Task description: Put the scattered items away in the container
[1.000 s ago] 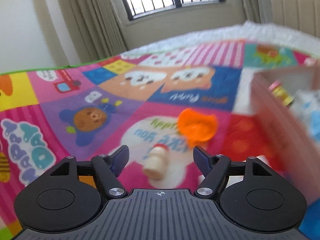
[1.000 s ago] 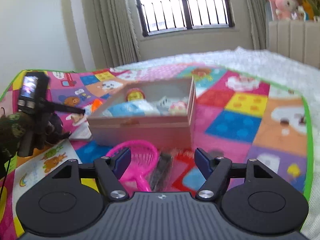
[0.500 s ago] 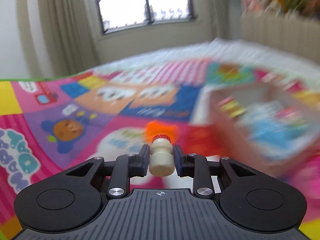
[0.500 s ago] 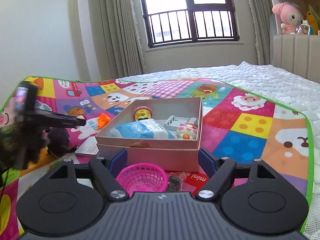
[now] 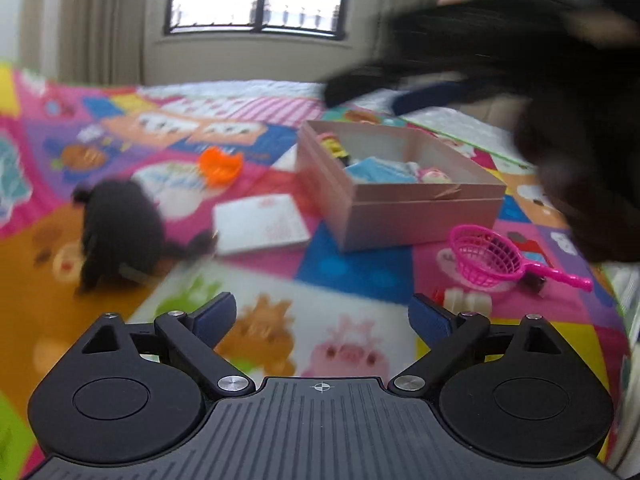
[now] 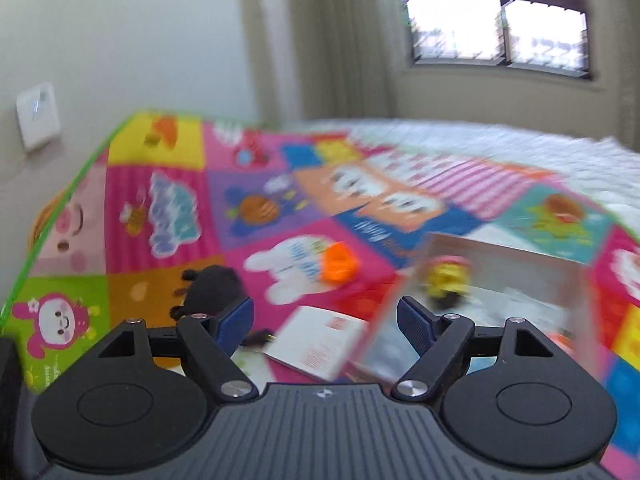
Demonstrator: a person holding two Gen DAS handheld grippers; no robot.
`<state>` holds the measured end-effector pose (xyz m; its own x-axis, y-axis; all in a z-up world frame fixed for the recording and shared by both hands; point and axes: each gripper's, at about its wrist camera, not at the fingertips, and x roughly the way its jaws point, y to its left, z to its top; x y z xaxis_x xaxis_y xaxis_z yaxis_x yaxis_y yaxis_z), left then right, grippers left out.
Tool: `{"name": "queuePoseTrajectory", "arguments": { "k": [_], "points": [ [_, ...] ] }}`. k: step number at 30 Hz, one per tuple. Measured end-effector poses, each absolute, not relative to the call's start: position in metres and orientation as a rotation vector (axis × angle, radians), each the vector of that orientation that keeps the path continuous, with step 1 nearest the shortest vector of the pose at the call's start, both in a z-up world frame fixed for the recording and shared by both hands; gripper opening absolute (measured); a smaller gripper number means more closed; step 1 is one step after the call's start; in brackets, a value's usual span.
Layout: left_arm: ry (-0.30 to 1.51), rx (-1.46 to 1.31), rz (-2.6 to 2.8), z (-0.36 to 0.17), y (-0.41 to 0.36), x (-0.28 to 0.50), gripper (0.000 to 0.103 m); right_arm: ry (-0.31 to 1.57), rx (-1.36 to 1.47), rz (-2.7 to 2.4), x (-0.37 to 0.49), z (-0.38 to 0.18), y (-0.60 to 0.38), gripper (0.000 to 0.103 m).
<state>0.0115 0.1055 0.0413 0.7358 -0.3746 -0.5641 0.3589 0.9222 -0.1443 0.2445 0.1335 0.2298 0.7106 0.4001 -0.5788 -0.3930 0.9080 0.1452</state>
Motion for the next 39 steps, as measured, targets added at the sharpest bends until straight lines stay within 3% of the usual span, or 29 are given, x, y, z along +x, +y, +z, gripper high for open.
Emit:
{"name": "queuePoseTrajectory", "arguments": {
  "k": [4,9,12,13,14,18,25,32,39],
  "points": [
    [0.588,-0.083,-0.364,0.044,0.131,0.004,0.1,0.894,-0.018,0.426,0.342,0.211,0.193,0.078],
    [0.582,-0.166,-0.299,0.044,0.164,0.007,0.102,0.911,-0.188,0.276,0.41,0.181,0.24,0.075],
    [0.597,-0.193,-0.278,0.039,0.172,0.01,0.102,0.971,-0.212,0.208,0.432,0.161,0.247,0.061],
    [0.604,-0.197,-0.275,0.037,0.172,0.011,0.102,0.985,-0.217,0.192,0.435,0.156,0.246,0.051],
    [0.61,-0.197,-0.273,0.035,0.171,0.011,0.102,0.992,-0.212,0.188,0.434,0.155,0.242,0.051],
    [0.632,-0.186,-0.293,0.032,0.159,0.009,0.102,0.923,-0.124,0.28,0.394,0.185,0.216,0.051],
    [0.634,-0.122,-0.42,0.034,0.102,-0.006,0.103,0.741,-0.042,0.359,0.244,0.248,0.141,0.051],
    [0.63,0.004,-0.454,0.027,0.042,-0.02,0.103,0.724,-0.086,0.238,0.124,0.21,0.062,0.051],
    [0.671,-0.006,-0.391,0.023,0.022,-0.029,0.103,0.722,-0.08,0.251,0.08,0.175,0.034,0.054]
  ]
}}
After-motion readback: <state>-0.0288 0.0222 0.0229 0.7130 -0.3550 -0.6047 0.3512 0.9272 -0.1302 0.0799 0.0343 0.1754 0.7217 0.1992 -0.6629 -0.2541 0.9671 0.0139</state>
